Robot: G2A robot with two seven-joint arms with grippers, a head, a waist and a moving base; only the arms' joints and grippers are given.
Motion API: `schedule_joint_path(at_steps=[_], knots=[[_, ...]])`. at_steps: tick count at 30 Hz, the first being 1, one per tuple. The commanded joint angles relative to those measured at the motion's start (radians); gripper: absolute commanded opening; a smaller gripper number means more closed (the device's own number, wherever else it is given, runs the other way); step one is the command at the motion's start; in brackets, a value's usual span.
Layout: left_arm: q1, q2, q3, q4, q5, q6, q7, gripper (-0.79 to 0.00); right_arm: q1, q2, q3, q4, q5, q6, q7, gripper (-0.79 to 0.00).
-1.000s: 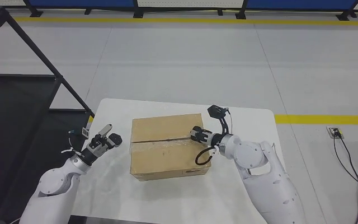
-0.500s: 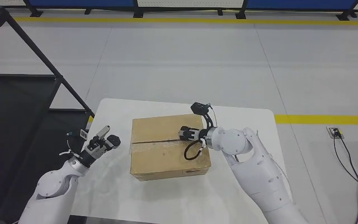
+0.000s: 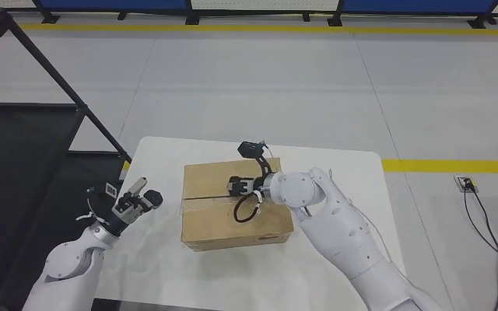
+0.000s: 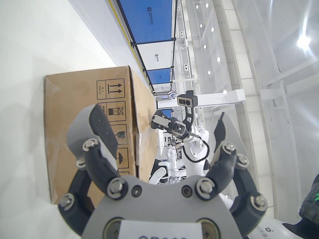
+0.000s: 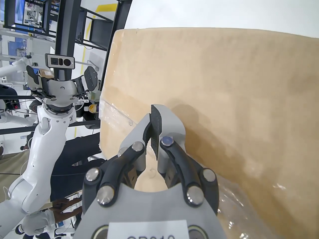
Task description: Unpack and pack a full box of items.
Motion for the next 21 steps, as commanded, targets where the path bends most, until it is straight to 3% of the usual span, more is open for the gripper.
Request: schedule_joint_path(at_steps=[1,12,21], knots=[[0.007,0.001,-0.007,-0.001,-0.002,-0.002,-0.003,0.0,0.025,-0.014,-0.026,0.036,0.015,-0.011,-0.002,-0.785],[0.031,0.008,-0.038,-0.003,-0.015,-0.004,-0.02,0.0,0.137,-0.104,-0.153,0.225,0.082,-0.098,-0.053,-0.785],[0.036,0.01,-0.043,-0.005,-0.015,-0.004,-0.028,0.0,0.161,-0.138,-0.177,0.284,0.097,-0.224,-0.106,-0.785]])
